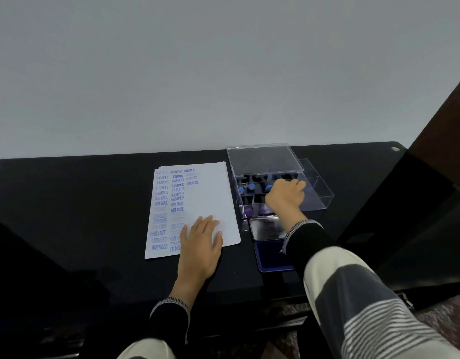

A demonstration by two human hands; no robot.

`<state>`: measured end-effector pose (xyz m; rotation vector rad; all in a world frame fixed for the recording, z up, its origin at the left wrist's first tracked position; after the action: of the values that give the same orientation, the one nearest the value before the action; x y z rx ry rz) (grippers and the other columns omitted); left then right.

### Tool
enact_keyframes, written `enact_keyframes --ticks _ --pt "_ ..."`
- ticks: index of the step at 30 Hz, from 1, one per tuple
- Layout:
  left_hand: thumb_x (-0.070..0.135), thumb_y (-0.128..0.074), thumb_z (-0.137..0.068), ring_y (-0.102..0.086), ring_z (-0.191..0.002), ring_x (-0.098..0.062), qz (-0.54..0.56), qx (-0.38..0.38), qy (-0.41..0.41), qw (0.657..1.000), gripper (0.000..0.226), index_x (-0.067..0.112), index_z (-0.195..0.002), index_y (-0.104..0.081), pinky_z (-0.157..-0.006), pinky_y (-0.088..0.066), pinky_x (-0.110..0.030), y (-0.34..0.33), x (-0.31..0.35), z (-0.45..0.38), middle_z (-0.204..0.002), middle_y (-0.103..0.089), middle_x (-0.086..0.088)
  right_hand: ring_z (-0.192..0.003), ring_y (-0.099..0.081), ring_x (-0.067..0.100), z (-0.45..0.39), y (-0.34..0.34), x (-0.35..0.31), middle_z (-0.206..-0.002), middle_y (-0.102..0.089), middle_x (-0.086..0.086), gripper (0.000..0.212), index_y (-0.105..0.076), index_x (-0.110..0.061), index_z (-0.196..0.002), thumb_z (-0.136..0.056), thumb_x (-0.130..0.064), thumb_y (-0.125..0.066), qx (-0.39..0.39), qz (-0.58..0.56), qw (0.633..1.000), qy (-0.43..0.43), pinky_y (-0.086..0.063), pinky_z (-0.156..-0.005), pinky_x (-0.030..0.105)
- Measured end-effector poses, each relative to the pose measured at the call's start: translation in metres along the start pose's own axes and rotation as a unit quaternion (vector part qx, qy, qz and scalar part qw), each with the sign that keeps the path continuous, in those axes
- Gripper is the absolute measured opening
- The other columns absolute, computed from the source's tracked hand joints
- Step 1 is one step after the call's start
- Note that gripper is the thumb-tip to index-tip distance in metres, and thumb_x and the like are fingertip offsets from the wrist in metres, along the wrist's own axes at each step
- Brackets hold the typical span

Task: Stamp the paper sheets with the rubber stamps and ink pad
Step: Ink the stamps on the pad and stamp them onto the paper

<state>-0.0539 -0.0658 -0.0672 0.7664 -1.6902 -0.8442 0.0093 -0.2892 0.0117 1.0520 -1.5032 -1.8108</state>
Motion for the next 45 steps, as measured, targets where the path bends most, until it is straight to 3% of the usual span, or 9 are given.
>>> enact_keyframes --ticks 10,13,16,19,23,29,35,39,45 --pt "0.036 -0.034 -0.104 -0.018 -0.147 -0.01 0.002 -0.008 0.006 1.0 0.04 0.026 -0.14 -0.046 -0.121 -0.001 -0.039 0.0 0.0 -0.001 -0.153 -0.036 0.01 -0.121 -0.034 0.034 0.007 0.003 0.001 -0.133 -0.039 0.02 0.036 -0.057 -0.002 -0.11 -0.088 -0.03 -0.061 0.08 -0.112 0.99 -0.012 -0.041 -0.09 0.038" --pt "0.036 -0.031 -0.104 -0.015 -0.147 -0.009 0.002 -0.013 0.01 1.0 0.04 0.026 -0.14 -0.046 -0.121 0.001 -0.039 0.0 0.001 -0.001 -0.154 -0.034 0.01 -0.098 -0.05 0.027 0.027 0.012 -0.007 -0.107 -0.052 0.012 0.028 -0.049 -0.002 -0.111 -0.094 -0.024 -0.053 0.133 -0.321 0.937 0.045 -0.044 -0.076 0.028" --pt "0.033 -0.031 -0.104 -0.017 -0.147 -0.009 -0.006 0.007 -0.006 1.0 0.038 0.027 -0.138 -0.048 -0.12 0.002 -0.04 0.003 0.003 -0.001 -0.152 -0.035 0.01 -0.06 -0.047 0.012 0.06 0.009 -0.022 -0.073 -0.049 0.0 0.011 -0.04 -0.009 -0.102 -0.1 -0.019 -0.044 0.084 -0.488 0.863 0.101 -0.038 -0.047 0.013" --pt "0.022 -0.045 -0.101 -0.039 -0.135 -0.016 0.024 0.107 -0.009 0.994 0.028 0.023 -0.124 -0.06 -0.118 -0.014 -0.039 0.019 0.003 0.0 -0.139 -0.051 0.006 -0.06 -0.045 0.008 0.085 -0.008 -0.034 -0.071 -0.049 -0.003 0.009 -0.041 -0.011 -0.098 -0.101 -0.019 -0.041 0.044 -0.448 0.881 0.146 -0.035 -0.046 0.013" --pt "0.011 -0.054 -0.094 -0.041 -0.13 -0.021 0.08 0.217 0.138 0.963 0.028 0.02 -0.12 -0.061 -0.109 -0.033 -0.04 0.053 -0.025 0.002 -0.137 -0.052 0.0 -0.064 -0.05 0.021 0.098 -0.038 -0.042 -0.07 -0.051 0.001 0.012 -0.04 -0.009 -0.092 -0.101 -0.015 -0.036 -0.008 -0.359 0.918 0.167 -0.028 -0.045 0.021" --pt "0.017 -0.05 -0.095 -0.039 -0.127 -0.034 0.059 0.143 0.326 0.933 0.044 0.01 -0.138 -0.041 -0.103 -0.036 -0.044 0.071 -0.076 -0.009 -0.144 -0.042 -0.015 -0.104 -0.052 0.037 0.097 -0.065 -0.052 -0.11 -0.057 0.022 0.024 -0.043 0.005 -0.114 -0.101 -0.013 -0.032 -0.053 -0.254 0.954 0.151 -0.035 -0.074 0.032" --pt "0.016 -0.043 -0.097 -0.046 -0.114 -0.027 0.098 0.1 0.33 0.934 0.036 0.015 -0.134 -0.04 -0.074 -0.037 -0.037 0.074 -0.08 -0.018 -0.122 -0.057 -0.004 -0.108 -0.05 0.038 0.093 -0.069 -0.053 -0.116 -0.054 0.024 0.025 -0.042 0.005 -0.115 -0.101 -0.012 -0.032 -0.061 -0.263 0.953 0.138 -0.036 -0.077 0.035" --pt "0.013 -0.042 -0.095 -0.056 -0.101 -0.024 0.102 0.096 0.329 0.934 0.025 0.02 -0.117 -0.051 -0.078 -0.05 -0.043 0.073 -0.089 -0.013 -0.112 -0.061 0.0 -0.108 -0.05 0.036 0.096 -0.069 -0.049 -0.116 -0.054 0.023 0.026 -0.042 0.005 -0.117 -0.101 -0.013 -0.033 -0.065 -0.252 0.954 0.147 -0.042 -0.084 0.039" --pt "0.011 -0.045 -0.096 -0.046 -0.118 -0.026 0.092 0.1 0.315 0.939 0.04 0.018 -0.135 -0.05 -0.087 -0.051 -0.045 0.073 -0.086 -0.004 -0.119 -0.059 -0.007 -0.113 -0.046 0.034 0.106 -0.064 -0.045 -0.12 -0.05 0.023 0.026 -0.041 0.005 -0.119 -0.101 -0.012 -0.034 -0.068 -0.243 0.957 0.145 -0.038 -0.089 0.037"
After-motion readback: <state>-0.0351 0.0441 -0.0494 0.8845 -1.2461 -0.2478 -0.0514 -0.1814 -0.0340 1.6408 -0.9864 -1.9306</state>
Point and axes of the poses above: each hand's wrist, its own z-axis away from the middle knuckle, its own y-axis out of the back of the hand, x = y × z, the point moved 6 cm from there along -z, towards the middle knuckle
